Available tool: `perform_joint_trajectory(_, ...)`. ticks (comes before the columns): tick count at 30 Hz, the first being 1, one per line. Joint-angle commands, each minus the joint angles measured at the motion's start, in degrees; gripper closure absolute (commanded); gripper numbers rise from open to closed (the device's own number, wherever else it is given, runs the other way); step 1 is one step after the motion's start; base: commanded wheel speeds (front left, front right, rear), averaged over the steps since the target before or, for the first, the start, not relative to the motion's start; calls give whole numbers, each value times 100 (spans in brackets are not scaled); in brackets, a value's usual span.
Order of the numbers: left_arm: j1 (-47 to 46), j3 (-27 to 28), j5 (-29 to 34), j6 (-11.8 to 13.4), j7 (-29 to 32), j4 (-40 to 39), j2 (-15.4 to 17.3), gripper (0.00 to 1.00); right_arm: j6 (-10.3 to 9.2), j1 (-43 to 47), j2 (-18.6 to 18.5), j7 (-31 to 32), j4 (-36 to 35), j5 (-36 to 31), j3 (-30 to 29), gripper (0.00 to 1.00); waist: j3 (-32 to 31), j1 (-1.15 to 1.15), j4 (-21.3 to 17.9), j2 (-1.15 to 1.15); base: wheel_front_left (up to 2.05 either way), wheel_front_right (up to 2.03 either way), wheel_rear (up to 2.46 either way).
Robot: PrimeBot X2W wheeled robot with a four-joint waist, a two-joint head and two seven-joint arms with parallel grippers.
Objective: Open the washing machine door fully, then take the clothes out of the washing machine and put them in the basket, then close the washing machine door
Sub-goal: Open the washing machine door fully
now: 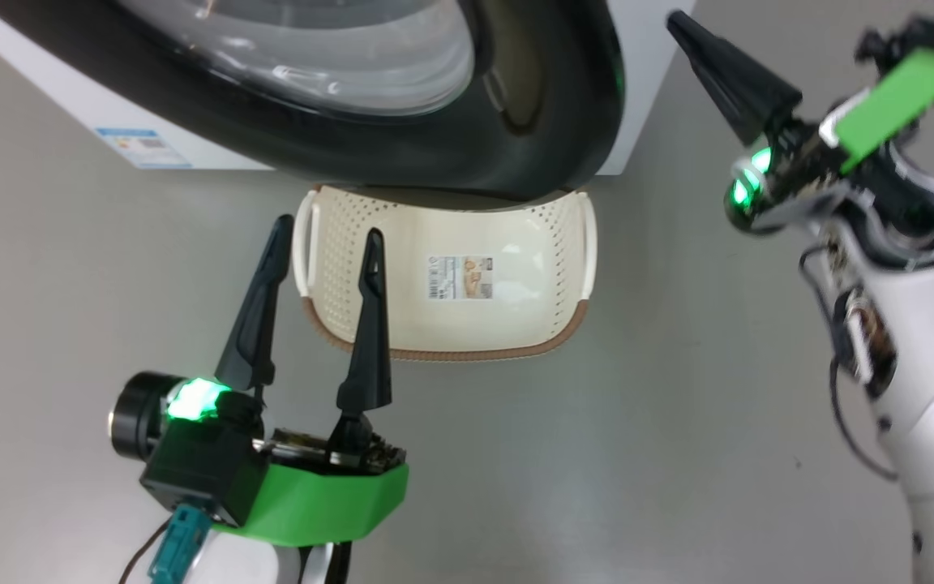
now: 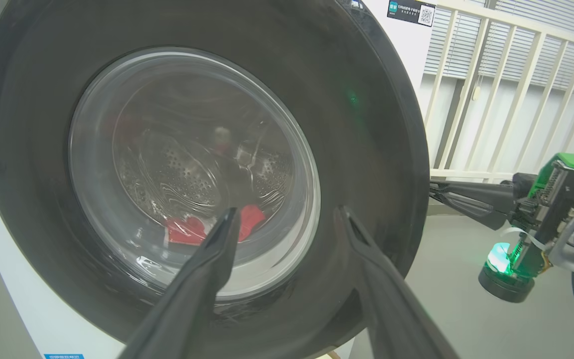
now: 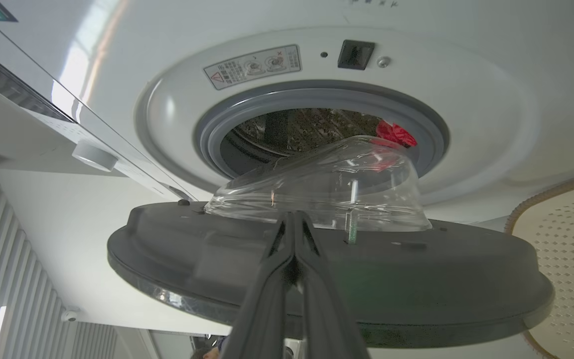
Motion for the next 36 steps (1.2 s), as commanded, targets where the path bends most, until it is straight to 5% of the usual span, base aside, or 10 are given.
perform_joint_trajectory(1,-55,129,-17,49,-27,-162,81,0,22,-252,7,173,-36,100,119,100,75,0,106,0,0,0,0)
perform_joint_trajectory(16,-62,99,-31,132,-27,-51,81,0,22,-1381,-265,1450,824,125,953,100,114,0,380,0,0,0,0)
perform_joint_trajectory(36,239,247,-103,223,-27,196,81,0,22,-328,-202,1626,4,68,1378,100,-542,0,625,0,0,0,0)
